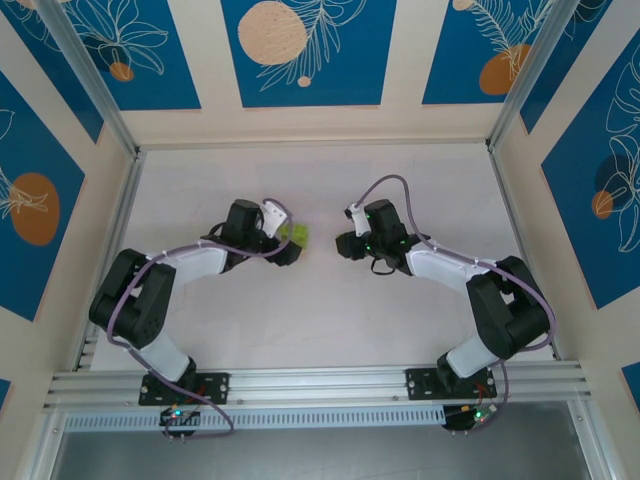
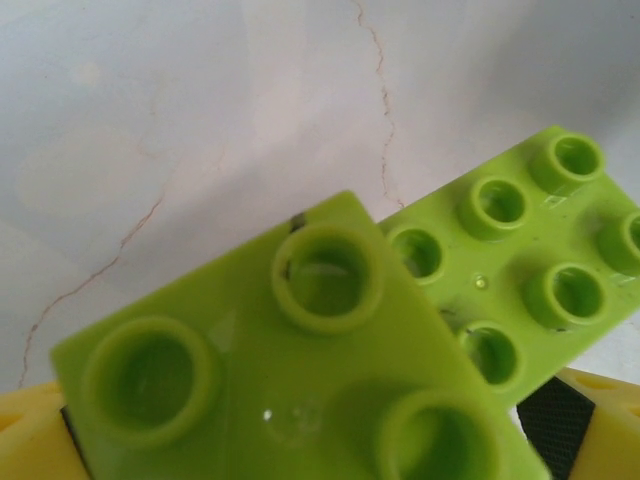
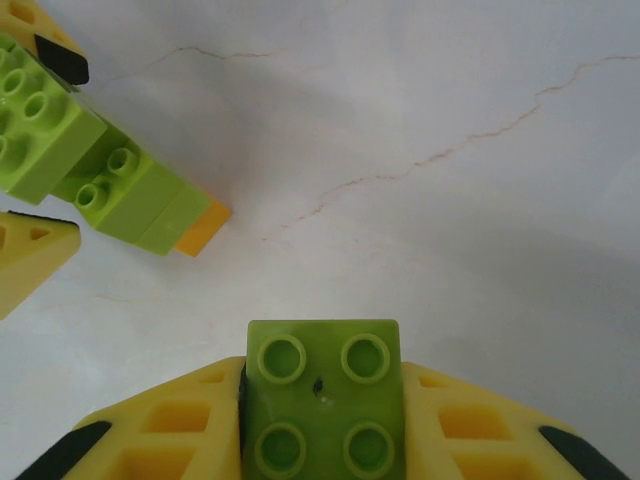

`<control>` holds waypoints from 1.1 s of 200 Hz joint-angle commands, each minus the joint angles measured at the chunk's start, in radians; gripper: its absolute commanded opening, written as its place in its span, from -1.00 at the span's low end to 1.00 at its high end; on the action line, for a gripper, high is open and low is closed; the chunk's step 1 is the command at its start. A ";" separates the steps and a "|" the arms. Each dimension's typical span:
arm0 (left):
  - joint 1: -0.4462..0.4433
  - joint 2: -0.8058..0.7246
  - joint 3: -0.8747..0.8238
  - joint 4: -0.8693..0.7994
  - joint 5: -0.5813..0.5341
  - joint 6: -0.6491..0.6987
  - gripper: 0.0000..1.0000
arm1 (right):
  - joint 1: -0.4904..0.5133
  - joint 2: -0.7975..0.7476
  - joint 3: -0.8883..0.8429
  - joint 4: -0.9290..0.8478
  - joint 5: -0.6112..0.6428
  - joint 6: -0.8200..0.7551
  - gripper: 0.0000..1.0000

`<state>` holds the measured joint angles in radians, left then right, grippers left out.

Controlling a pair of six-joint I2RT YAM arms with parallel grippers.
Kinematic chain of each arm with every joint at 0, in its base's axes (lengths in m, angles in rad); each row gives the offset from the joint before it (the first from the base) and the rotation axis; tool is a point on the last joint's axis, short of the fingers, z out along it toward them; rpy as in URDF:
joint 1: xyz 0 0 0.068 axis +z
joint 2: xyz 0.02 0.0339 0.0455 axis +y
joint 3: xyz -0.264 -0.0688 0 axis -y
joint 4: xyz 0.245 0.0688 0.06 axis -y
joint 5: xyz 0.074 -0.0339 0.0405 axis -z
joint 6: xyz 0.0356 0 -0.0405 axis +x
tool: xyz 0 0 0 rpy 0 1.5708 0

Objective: Assemble a carrot with lego

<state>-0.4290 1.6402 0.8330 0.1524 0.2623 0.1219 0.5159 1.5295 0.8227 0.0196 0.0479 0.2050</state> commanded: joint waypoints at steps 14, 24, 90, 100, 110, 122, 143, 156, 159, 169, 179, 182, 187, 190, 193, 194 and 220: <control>0.031 0.018 0.043 0.009 0.060 0.003 0.99 | 0.006 0.008 0.012 -0.017 -0.024 -0.006 -0.50; 0.035 0.016 0.048 0.006 0.075 0.007 0.98 | 0.006 0.008 0.009 -0.016 -0.023 -0.006 -0.50; 0.041 0.043 0.099 -0.029 0.104 0.027 0.99 | 0.007 0.031 0.011 -0.015 -0.034 -0.008 -0.50; 0.041 0.047 0.107 -0.036 0.108 0.030 0.99 | 0.007 0.034 0.013 -0.015 -0.036 -0.009 -0.50; 0.041 0.049 0.113 -0.039 0.115 0.033 0.99 | 0.007 0.037 0.017 -0.017 -0.035 -0.010 -0.50; 0.041 0.055 0.121 -0.042 0.124 0.033 0.98 | 0.008 0.040 0.017 -0.017 -0.036 -0.012 -0.50; 0.041 0.068 0.131 -0.041 0.143 0.030 0.99 | 0.009 0.039 0.015 -0.017 -0.037 -0.013 -0.50; 0.041 0.081 0.138 -0.040 0.156 0.029 0.99 | 0.007 0.038 0.015 -0.019 -0.036 -0.013 -0.50; 0.041 0.083 0.140 -0.039 0.160 0.029 0.99 | 0.007 0.037 0.016 -0.019 -0.037 -0.013 -0.50; 0.040 0.091 0.145 -0.036 0.172 0.027 0.98 | 0.006 0.037 0.015 -0.020 -0.037 -0.013 -0.50; 0.041 0.101 0.154 -0.036 0.184 0.025 0.96 | 0.006 0.036 0.016 -0.021 -0.037 -0.015 -0.51; 0.041 0.103 0.156 -0.036 0.185 0.025 0.94 | 0.006 0.036 0.015 -0.021 -0.037 -0.016 -0.50; 0.041 0.106 0.161 -0.040 0.190 0.025 0.90 | 0.004 0.036 0.015 -0.023 -0.037 -0.016 -0.50; 0.041 0.109 0.164 -0.042 0.194 0.025 0.89 | 0.004 0.037 0.016 -0.023 -0.037 -0.016 -0.50; 0.041 0.110 0.168 -0.043 0.196 0.025 0.87 | 0.004 0.037 0.015 -0.023 -0.036 -0.017 -0.50; 0.041 0.110 0.168 -0.043 0.197 0.025 0.86 | 0.004 0.037 0.015 -0.024 -0.037 -0.017 -0.51; 0.041 0.126 0.191 -0.059 0.229 0.028 0.57 | 0.001 0.037 0.018 -0.026 -0.040 -0.017 -0.51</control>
<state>-0.4011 1.7451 0.9817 0.1131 0.4267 0.1333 0.5175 1.5604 0.8227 0.0090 0.0399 0.2043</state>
